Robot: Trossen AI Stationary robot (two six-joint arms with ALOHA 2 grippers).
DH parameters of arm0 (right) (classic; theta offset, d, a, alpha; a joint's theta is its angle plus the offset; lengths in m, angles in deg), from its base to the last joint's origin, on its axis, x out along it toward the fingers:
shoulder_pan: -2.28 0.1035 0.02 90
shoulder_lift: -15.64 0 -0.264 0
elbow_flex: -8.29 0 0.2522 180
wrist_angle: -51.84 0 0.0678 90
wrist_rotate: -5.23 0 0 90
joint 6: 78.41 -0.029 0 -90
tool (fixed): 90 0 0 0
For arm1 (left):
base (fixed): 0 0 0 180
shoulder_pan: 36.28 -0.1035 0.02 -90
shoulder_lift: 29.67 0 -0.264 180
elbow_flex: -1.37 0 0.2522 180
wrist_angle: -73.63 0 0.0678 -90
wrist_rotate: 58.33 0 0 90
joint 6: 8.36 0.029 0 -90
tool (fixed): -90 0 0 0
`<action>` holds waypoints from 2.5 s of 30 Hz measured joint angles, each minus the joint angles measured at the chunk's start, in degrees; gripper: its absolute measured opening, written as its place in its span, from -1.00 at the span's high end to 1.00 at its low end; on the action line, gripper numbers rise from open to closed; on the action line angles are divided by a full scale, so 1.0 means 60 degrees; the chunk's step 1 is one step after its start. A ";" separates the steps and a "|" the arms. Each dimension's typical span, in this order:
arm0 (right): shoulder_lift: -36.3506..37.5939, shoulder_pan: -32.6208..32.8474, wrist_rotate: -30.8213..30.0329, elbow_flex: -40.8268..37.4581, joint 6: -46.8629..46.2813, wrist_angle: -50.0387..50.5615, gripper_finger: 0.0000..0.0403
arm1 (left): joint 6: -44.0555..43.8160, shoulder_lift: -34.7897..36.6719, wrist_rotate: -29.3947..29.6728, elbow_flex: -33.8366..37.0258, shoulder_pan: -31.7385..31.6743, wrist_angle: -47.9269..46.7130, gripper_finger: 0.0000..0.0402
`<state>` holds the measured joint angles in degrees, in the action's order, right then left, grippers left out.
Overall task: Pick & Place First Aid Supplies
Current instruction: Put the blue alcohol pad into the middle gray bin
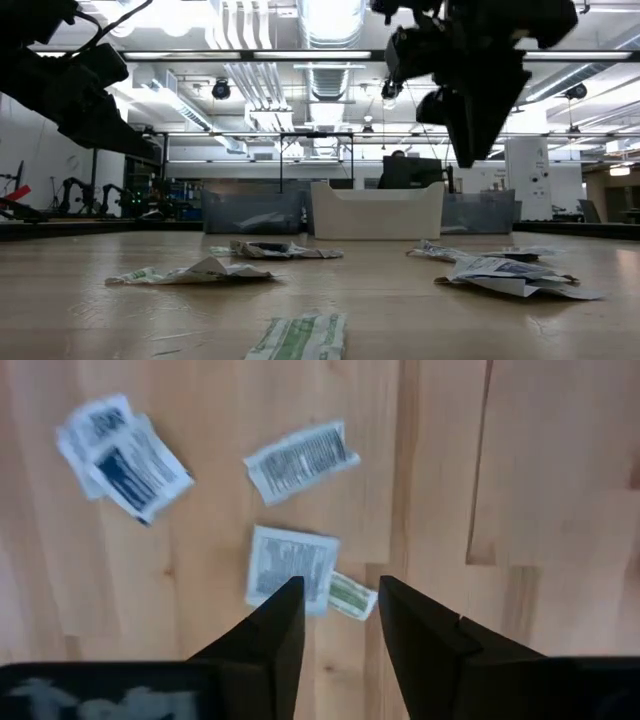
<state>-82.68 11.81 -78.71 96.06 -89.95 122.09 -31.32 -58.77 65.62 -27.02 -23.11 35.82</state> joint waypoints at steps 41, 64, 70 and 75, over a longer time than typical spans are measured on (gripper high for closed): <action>-0.0006 -0.0006 0.0724 -0.2661 0.0233 -0.3191 0.22 | -0.0074 0.0000 0.0018 0.0000 -0.0002 0.0011 0.53; -0.2090 0.0191 -0.0922 -0.1171 0.0382 -0.1760 0.60 | -0.0071 0.0004 0.0191 -0.0001 -0.0007 0.0000 0.53; -0.2080 0.0184 -0.1031 -0.1126 -0.0065 -0.1605 0.89 | 0.0288 0.0125 -0.0208 0.0000 -0.0004 0.0096 0.53; -0.1996 0.0169 -0.0757 -0.1084 -0.0376 -0.1542 0.95 | 0.1259 0.0488 -0.1290 -0.0002 0.0004 0.0954 0.53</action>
<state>-94.66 12.82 -83.25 89.55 -92.20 112.84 -23.76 -55.85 57.88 -27.04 -23.09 41.54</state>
